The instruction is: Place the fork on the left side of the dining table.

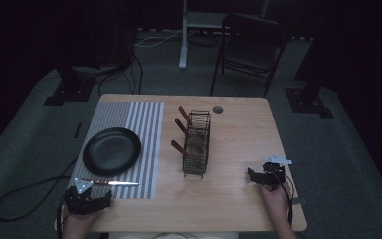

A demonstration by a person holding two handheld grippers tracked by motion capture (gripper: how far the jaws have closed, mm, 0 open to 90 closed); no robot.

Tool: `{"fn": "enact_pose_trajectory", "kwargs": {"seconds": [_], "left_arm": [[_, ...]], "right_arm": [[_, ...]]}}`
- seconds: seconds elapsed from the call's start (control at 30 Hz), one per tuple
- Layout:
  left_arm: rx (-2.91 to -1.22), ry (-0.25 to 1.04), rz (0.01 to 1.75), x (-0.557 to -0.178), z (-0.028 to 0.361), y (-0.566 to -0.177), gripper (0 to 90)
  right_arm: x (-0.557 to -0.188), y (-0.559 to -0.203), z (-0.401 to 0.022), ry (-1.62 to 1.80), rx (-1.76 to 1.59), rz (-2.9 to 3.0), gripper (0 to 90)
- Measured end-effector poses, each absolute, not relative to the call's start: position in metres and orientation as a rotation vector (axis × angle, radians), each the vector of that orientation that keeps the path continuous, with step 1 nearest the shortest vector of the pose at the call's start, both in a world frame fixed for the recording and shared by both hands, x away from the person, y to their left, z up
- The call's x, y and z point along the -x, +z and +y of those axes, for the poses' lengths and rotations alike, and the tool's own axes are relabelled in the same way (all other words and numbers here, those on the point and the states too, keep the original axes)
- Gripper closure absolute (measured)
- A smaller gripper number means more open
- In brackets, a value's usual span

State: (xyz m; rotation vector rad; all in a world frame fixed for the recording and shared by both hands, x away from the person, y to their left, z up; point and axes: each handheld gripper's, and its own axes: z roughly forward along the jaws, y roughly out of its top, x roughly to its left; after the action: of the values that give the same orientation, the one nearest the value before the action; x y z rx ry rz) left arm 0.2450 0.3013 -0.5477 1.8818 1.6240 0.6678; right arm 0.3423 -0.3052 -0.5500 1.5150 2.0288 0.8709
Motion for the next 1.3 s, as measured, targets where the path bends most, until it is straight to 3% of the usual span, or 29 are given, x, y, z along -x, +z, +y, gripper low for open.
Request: {"fn": "enact_pose_trajectory", "kwargs": {"seconds": [0.73,1.3], "left_arm": [[-1.897,0.634,1.672,-0.248,0.296,-0.54,1.4],[-1.939,0.471,1.536,-0.247,0.278,-0.53,1.3]], "right_arm": [[-0.342,-0.55,-0.305,0.871,-1.516,2.029,12.3],[-0.342,-0.55,-0.305,0.871,-1.515,2.028,12.3]]}}
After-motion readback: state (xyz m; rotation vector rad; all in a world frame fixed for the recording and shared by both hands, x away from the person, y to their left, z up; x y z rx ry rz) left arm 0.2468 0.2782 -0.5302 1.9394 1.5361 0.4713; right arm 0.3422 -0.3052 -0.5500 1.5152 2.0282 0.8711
